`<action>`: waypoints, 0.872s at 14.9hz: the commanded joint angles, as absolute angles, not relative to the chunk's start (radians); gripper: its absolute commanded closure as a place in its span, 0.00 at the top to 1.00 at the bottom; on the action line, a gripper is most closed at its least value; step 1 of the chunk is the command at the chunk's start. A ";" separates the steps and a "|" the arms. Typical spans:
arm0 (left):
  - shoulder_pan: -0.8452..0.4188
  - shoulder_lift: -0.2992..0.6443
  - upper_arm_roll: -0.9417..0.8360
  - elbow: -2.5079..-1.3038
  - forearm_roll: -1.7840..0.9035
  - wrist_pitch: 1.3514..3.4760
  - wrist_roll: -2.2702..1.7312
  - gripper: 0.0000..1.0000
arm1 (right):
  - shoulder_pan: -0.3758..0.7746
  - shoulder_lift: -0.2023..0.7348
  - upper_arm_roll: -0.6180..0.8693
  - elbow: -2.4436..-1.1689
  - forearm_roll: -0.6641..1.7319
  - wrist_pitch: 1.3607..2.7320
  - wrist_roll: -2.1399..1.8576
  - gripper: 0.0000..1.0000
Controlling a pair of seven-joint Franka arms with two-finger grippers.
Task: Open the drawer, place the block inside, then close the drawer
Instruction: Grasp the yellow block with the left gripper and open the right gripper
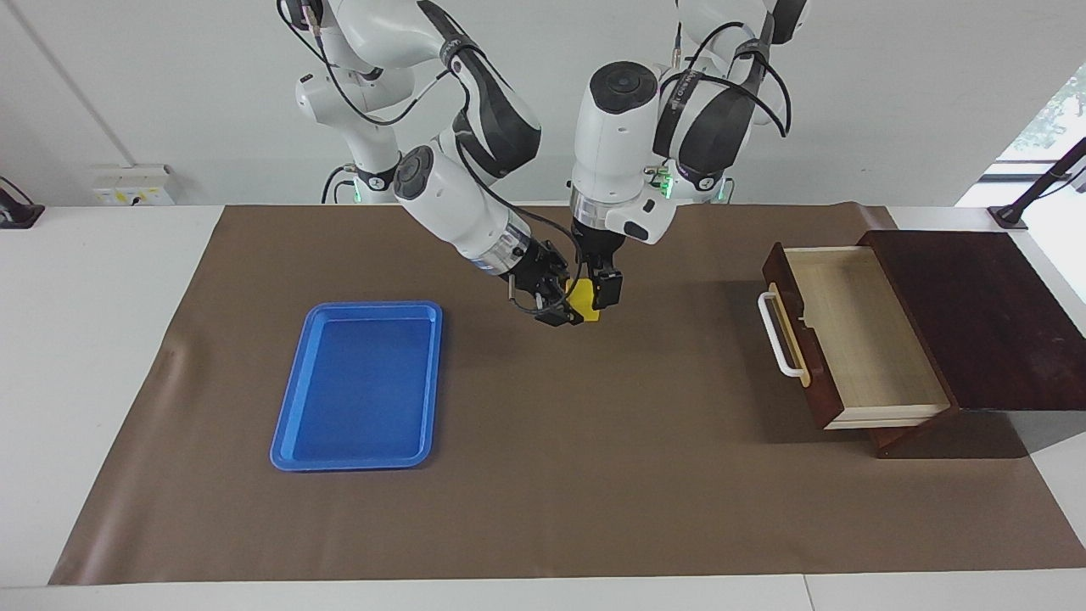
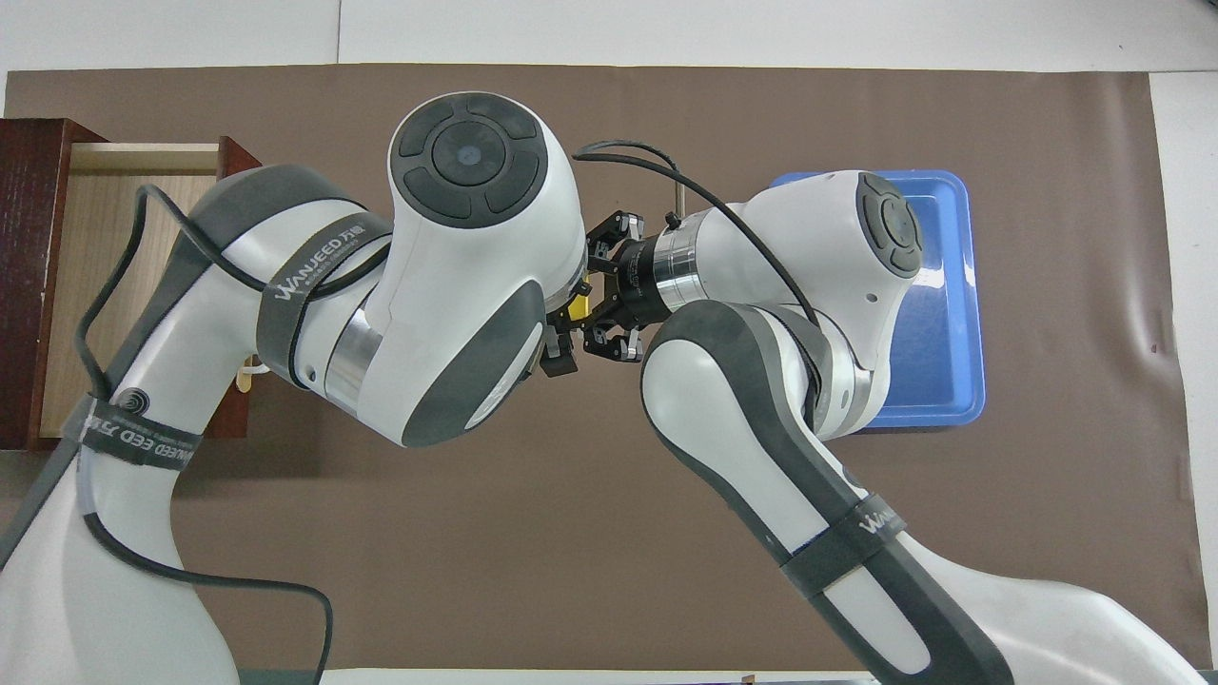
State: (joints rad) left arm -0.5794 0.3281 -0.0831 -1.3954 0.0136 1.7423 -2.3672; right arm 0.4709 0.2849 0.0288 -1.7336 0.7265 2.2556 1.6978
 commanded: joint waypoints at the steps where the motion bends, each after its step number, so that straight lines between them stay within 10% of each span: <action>1: -0.603 0.316 -0.067 -1.442 0.025 1.786 -2.381 1.00 | 0.472 0.290 0.028 -1.730 0.755 2.273 1.698 0.00; 10: -0.614 0.316 -0.066 -1.470 0.040 1.793 -2.381 1.00 | 0.472 0.290 0.028 -1.732 0.755 2.273 1.698 0.00; 12: -0.614 0.314 -0.066 -1.471 0.041 1.786 -2.382 0.81 | 0.472 0.290 0.028 -1.732 0.755 2.273 1.698 0.00; 13: -0.614 0.314 -0.066 -1.473 0.047 1.787 -2.382 0.50 | 0.472 0.290 0.028 -1.732 0.755 2.273 1.697 0.00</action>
